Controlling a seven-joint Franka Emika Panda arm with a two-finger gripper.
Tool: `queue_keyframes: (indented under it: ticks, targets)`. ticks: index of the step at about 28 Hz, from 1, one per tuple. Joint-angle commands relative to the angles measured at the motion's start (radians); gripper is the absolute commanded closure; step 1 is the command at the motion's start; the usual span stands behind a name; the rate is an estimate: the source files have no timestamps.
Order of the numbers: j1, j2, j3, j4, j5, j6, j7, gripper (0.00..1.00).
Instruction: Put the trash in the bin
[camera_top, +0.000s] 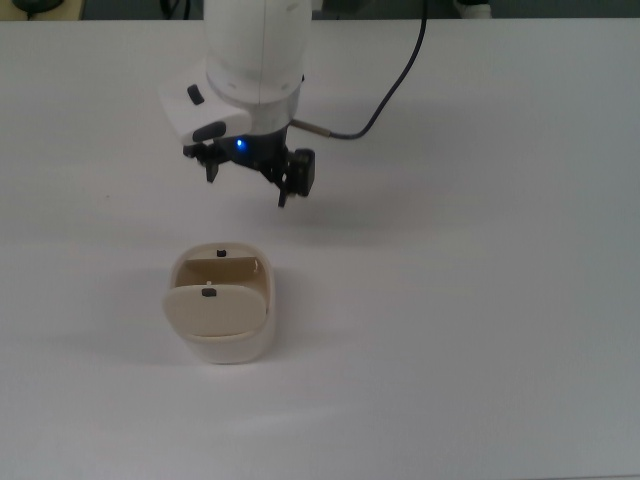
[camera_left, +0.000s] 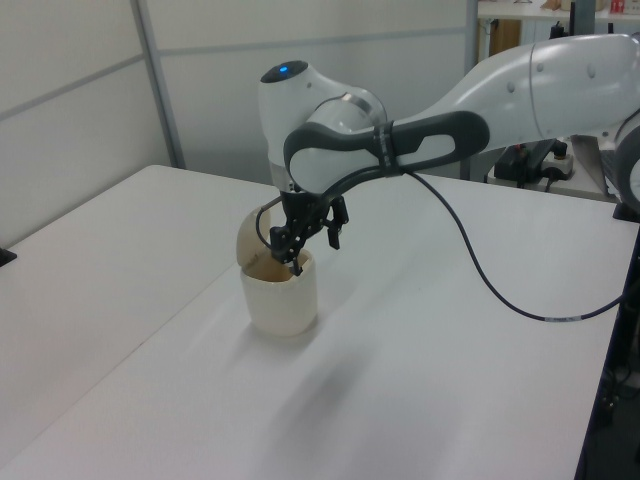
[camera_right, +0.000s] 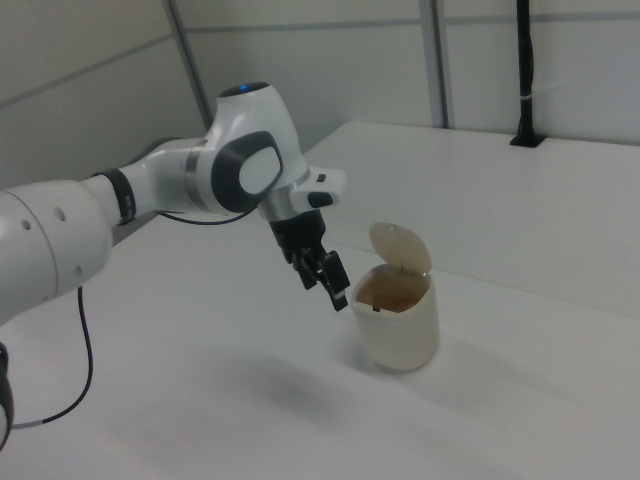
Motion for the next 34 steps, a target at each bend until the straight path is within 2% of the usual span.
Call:
queue_keyframes:
  ticks: [1,5,11,20,26,34]
  targets:
    - [-0.003,-0.105,-0.013,-0.007,0.067,-0.144,-0.151,0.0]
    - [-0.018,-0.162,-0.022,-0.007,0.103,-0.23,-0.248,0.0]
    - [-0.083,-0.231,-0.02,-0.012,0.111,-0.35,-0.395,0.0]
    - [-0.155,-0.335,-0.023,-0.105,0.12,-0.378,-0.533,0.0]
    - [-0.155,-0.355,-0.04,-0.113,0.135,-0.382,-0.547,0.0]
    - [-0.153,-0.352,-0.04,-0.113,0.135,-0.379,-0.547,0.0]
